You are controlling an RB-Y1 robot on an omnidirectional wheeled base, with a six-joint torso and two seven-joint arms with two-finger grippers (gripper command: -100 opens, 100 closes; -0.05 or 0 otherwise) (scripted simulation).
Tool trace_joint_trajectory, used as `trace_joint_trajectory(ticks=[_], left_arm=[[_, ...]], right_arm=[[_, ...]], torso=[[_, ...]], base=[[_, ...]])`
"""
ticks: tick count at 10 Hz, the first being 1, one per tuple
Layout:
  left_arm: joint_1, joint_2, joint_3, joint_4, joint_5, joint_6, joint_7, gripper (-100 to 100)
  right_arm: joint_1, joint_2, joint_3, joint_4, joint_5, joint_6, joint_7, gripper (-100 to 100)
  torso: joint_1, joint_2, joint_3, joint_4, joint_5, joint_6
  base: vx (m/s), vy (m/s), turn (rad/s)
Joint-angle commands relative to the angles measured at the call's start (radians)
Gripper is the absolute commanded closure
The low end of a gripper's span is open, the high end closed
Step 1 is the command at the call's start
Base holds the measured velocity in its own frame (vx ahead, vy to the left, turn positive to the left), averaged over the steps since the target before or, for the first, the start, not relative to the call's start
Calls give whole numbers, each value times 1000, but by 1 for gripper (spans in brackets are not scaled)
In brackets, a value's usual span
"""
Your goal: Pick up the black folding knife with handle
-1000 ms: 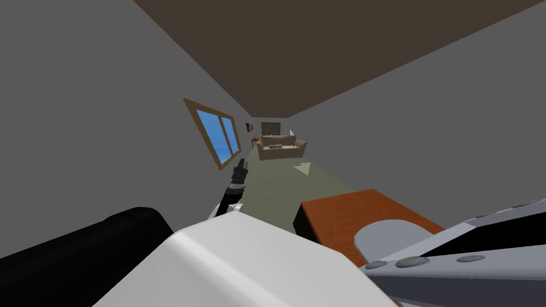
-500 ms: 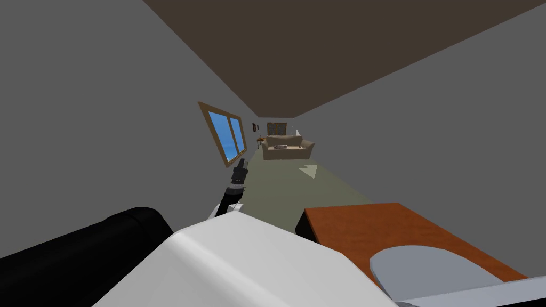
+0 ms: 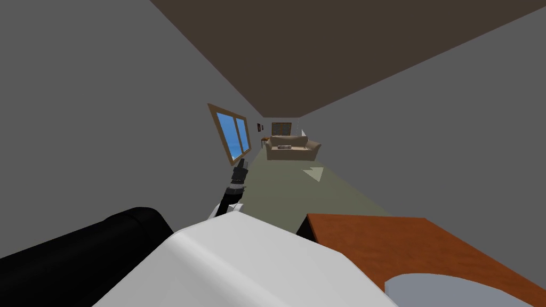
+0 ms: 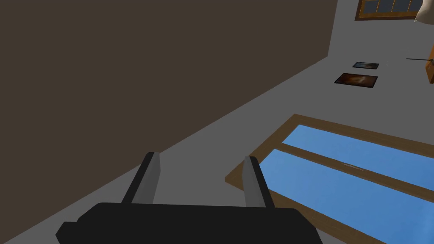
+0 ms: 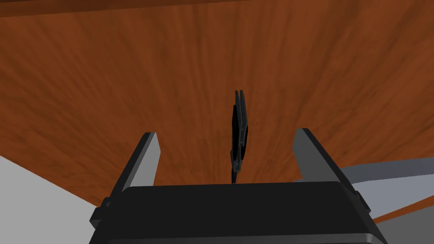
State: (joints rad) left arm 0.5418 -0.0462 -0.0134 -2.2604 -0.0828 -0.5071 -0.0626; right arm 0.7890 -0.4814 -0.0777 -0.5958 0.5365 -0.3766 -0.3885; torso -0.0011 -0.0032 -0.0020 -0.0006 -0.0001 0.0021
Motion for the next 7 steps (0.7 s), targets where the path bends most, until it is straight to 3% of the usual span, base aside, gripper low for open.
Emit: trace_joint_trajectory(ticks=[1,4,5,6,7], left_arm=[[0,0,0,0,0,0,0,0],[0,0,0,0,0,0,0,0],[0,0,0,0,0,0,0,0],[0,0,0,0,0,0,0,0],[0,0,0,0,0,0,0,0]], right_arm=[[-19,-6,2,43,10,11,-9,-100],[-57,-13,9,113,29,37,-29,-100],[-54,-11,4,108,24,25,-19,-100],[-56,-11,4,110,25,27,-20,0],[-90,5,10,131,6,46,4,-100]], torso=[[0,0,0,0,0,0],[0,0,0,0,0,0],[0,0,0,0,0,0],[1,1,1,0,0,0],[3,2,1,0,1,0]], base=[[31,-39,92],[33,-41,147],[14,-24,33],[3,-5,-4],[-33,-42,18]])
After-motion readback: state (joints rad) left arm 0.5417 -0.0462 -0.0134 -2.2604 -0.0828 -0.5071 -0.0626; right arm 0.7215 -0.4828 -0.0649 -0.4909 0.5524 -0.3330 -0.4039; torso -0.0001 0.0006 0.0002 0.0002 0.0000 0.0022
